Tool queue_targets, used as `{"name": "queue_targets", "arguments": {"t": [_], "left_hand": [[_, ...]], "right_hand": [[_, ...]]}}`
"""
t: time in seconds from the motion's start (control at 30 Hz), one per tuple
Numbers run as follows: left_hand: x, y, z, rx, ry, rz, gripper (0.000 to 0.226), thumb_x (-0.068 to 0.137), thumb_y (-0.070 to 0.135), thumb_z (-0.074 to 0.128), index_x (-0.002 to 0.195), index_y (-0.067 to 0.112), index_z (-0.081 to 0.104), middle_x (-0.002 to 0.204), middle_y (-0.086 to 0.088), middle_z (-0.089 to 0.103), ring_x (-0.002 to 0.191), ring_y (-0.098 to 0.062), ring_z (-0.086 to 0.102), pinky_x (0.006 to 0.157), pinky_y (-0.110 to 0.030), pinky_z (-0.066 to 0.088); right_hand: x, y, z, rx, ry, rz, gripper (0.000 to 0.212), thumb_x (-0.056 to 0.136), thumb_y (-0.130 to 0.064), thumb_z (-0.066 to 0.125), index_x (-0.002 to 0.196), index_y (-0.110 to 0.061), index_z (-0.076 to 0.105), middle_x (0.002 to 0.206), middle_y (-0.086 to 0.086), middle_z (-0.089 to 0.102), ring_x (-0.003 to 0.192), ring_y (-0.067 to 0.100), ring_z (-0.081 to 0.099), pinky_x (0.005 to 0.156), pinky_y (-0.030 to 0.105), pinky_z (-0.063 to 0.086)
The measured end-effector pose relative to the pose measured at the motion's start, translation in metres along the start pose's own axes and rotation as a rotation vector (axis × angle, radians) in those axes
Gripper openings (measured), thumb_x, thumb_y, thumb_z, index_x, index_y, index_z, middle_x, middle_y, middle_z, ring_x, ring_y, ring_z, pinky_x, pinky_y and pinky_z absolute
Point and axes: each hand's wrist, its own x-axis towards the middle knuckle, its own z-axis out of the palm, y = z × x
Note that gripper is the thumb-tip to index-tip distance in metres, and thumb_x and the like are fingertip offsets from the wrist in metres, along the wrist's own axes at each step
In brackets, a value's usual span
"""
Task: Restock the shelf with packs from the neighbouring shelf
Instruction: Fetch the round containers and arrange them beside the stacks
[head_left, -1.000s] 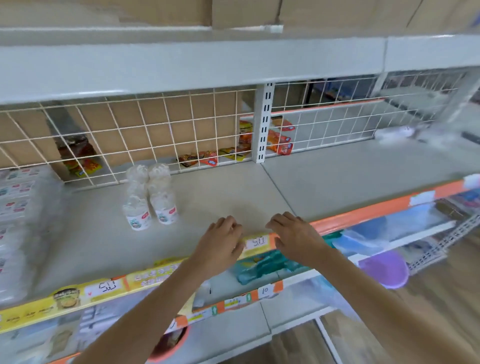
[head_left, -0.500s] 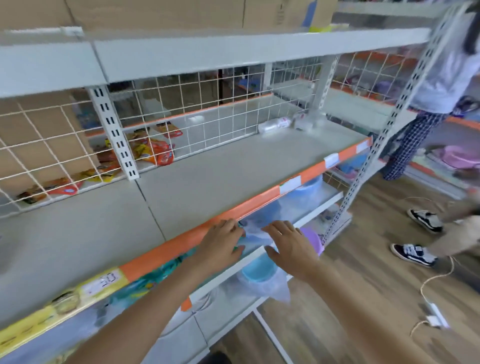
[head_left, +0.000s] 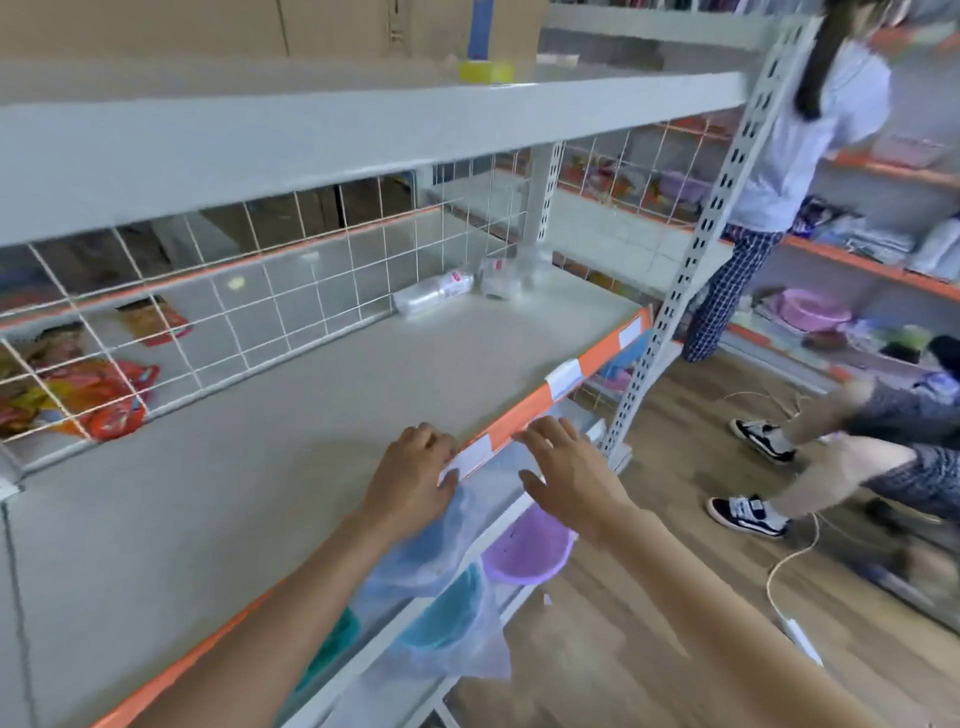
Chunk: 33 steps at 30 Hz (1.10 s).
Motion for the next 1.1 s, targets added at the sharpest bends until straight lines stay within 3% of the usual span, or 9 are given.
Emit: {"name": "queue_targets", "arguments": {"t": [0.13,0.3,0.53,0.73,0.83,1.0,1.1], "left_hand": [[0.032,-0.009,0.016,-0.005,0.037,-0.027,0.04,0.075,0.035,0.034,0.087,0.011,0.063,0.088,-0.006,0.059,0.081,-0.029,0.057,0.071,-0.04,0.051],[0.059,-0.019,0.024,0.026,0.022,-0.062,0.035,0.08,0.038,0.04,0.08,0.012,0.063,0.079,-0.005,0.057,0.076,-0.028,0.057,0.066,-0.039,0.052],[0.104,-0.031,0.033,0.102,0.078,-0.288,0.032,0.073,0.034,0.038,0.078,0.011,0.059,0.083,-0.007,0.054,0.082,-0.029,0.055,0.069,-0.04,0.052],[0.151,-0.022,0.041,0.15,0.098,-0.373,0.031,0.071,0.031,0.037,0.077,0.012,0.061,0.08,-0.006,0.057,0.077,-0.029,0.059,0.062,-0.038,0.054],[0.163,-0.022,0.052,0.162,0.112,-0.406,0.031,0.073,0.03,0.036,0.08,0.013,0.061,0.084,-0.005,0.057,0.08,-0.028,0.058,0.066,-0.038,0.053],[0.173,-0.01,0.069,0.197,0.152,-0.493,0.024,0.071,0.027,0.038,0.074,0.013,0.057,0.081,-0.005,0.055,0.072,-0.027,0.054,0.061,-0.038,0.053],[0.18,-0.002,0.071,0.235,0.142,-0.551,0.024,0.074,0.024,0.04,0.081,0.01,0.059,0.089,-0.008,0.055,0.082,-0.029,0.053,0.067,-0.042,0.051]], "right_hand": [[0.041,0.032,0.017,0.044,0.029,-0.019,0.04,0.064,-0.007,0.075,0.102,-0.007,0.063,0.096,0.012,0.061,0.086,0.035,0.059,0.061,0.043,0.053],[0.079,0.054,0.05,0.105,-0.032,-0.069,0.039,0.064,-0.008,0.074,0.102,-0.006,0.065,0.092,0.011,0.061,0.083,0.035,0.06,0.068,0.042,0.053],[0.17,0.089,0.073,0.208,-0.122,-0.163,0.039,0.082,-0.015,0.062,0.12,-0.007,0.057,0.115,0.012,0.055,0.11,0.032,0.047,0.086,0.041,0.041],[0.242,0.148,0.079,0.204,-0.156,-0.189,0.041,0.088,-0.022,0.057,0.125,-0.009,0.051,0.125,0.01,0.049,0.119,0.029,0.04,0.093,0.037,0.036],[0.283,0.183,0.077,0.143,-0.139,-0.174,0.042,0.09,-0.025,0.054,0.128,-0.008,0.048,0.13,0.011,0.044,0.123,0.028,0.035,0.097,0.037,0.034],[0.341,0.22,0.078,0.04,-0.181,-0.096,0.054,0.09,-0.036,0.054,0.133,-0.009,0.039,0.134,0.014,0.036,0.125,0.031,0.031,0.097,0.04,0.035],[0.338,0.227,0.09,0.013,-0.253,-0.09,0.059,0.088,-0.033,0.056,0.136,-0.008,0.032,0.132,0.016,0.036,0.12,0.033,0.034,0.092,0.042,0.039]]}}
